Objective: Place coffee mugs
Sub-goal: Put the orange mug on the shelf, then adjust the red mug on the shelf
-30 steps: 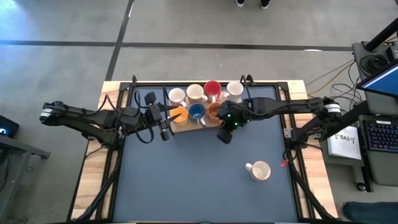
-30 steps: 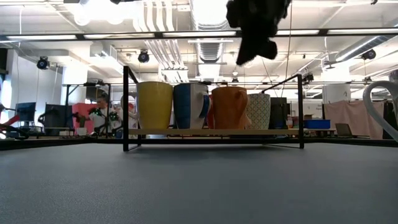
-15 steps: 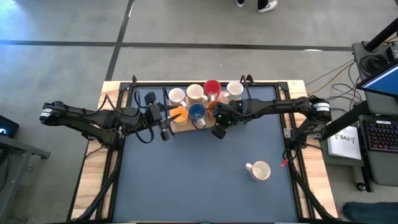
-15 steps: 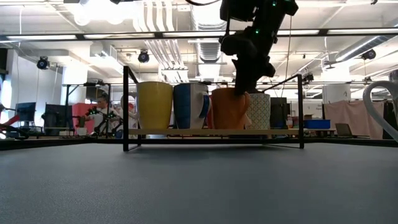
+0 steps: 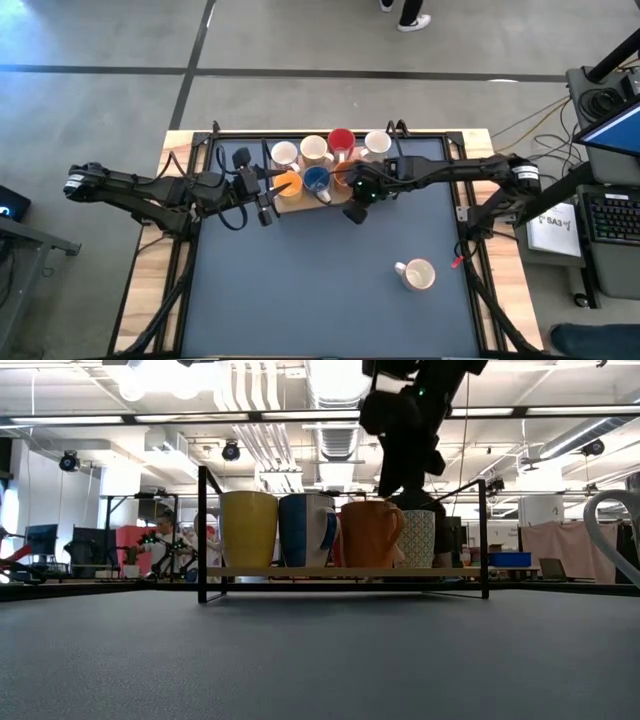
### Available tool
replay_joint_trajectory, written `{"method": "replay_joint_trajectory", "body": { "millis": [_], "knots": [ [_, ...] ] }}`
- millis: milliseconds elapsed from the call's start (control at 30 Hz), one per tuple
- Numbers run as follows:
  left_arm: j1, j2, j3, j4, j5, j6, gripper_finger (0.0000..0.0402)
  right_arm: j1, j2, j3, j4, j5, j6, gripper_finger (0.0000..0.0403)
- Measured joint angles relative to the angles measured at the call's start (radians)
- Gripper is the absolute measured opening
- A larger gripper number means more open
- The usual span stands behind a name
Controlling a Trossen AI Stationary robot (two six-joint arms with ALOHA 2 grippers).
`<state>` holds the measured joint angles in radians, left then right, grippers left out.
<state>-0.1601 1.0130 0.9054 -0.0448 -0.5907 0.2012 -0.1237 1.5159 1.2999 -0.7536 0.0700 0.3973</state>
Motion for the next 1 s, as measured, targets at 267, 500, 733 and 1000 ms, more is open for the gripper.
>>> {"method": "replay_joint_trajectory", "body": {
  "millis": [267, 500, 733, 1000],
  "knots": [
    [0.0, 0.0, 0.0, 0.015, 0.0, 0.0, 0.0123, 0.019, -0.073, 0.0, 0.053, 0.094, -0.031, 0.0009],
    [0.0, 0.0, 0.0, 0.017, 0.0, 0.002, 0.0123, -0.124, -0.047, 0.0, 0.315, 0.202, -0.15, 0.0009],
    [0.0, 0.0, 0.0, 0.015, 0.0, 0.026, 0.0123, -0.276, 0.016, 0.0, 0.414, 0.185, -0.208, 0.0009],
    [0.0, 0.0, 0.0, 0.014, 0.0, 0.042, 0.0123, -0.296, 0.086, 0.0, 0.414, 0.159, -0.241, 0.0009]
  ]
}}
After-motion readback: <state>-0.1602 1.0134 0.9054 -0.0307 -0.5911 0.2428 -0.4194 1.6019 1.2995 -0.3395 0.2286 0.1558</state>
